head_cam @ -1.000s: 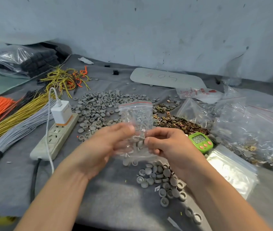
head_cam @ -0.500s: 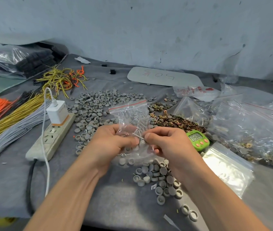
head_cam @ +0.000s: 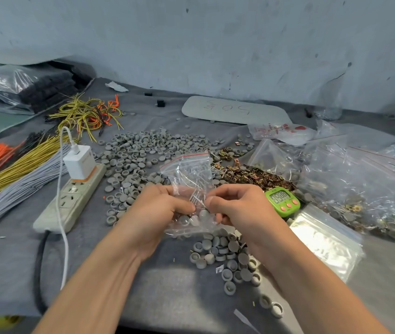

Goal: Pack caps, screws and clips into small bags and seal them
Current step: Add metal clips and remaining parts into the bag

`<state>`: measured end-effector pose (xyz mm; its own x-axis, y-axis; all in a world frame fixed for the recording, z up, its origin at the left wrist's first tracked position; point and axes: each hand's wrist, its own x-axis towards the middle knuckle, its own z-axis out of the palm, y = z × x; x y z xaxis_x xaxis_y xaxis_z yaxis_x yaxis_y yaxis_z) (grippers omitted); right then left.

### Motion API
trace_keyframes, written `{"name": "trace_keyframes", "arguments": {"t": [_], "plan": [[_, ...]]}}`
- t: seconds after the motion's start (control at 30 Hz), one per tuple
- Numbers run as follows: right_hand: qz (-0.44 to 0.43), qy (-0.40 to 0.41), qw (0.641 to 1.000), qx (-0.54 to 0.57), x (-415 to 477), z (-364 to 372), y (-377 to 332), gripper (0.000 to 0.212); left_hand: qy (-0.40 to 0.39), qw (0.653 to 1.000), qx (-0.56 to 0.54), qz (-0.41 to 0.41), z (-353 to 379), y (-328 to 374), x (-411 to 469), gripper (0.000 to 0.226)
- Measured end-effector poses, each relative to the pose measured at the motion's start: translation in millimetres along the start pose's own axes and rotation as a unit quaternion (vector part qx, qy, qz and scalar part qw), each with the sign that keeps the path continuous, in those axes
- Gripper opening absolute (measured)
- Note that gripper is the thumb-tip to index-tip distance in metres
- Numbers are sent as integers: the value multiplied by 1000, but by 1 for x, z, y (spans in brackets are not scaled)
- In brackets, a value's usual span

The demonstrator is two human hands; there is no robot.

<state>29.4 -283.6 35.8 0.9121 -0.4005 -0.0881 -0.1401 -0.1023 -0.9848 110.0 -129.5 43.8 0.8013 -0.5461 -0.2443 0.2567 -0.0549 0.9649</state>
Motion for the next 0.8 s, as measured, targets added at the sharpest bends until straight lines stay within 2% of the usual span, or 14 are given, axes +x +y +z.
{"name": "trace_keyframes", "arguments": {"t": [0.13, 0.2, 0.3, 0.43, 0.57, 0.67, 0.8], "plan": [[4, 0, 1000, 8, 1, 2, -1, 16, 17, 999, -33, -4, 3, 3, -1, 32], [-2, -7, 1000, 28, 0, 3, -3, 3, 32, 998, -47, -5, 3, 4, 0, 32], [-33, -17, 999, 4, -3, 4, -4, 27, 57, 998, -41, 6, 3, 4, 1, 30], [-33, 23, 999, -9, -1, 5, -2, 2, 52, 998, -28, 5, 9, 3, 0, 25], [-18, 37, 999, 1, 0, 6, -3, 19, 45, 998, -36, 9, 12, 3, 0, 23], [14, 29, 998, 60, -1, 7, -5, 29, 38, 998, -49, 7, 10, 4, 0, 28], [64, -14, 972, 225, -3, 6, -8, 27, 33, 996, -87, 6, 10, 6, 0, 41]]}}
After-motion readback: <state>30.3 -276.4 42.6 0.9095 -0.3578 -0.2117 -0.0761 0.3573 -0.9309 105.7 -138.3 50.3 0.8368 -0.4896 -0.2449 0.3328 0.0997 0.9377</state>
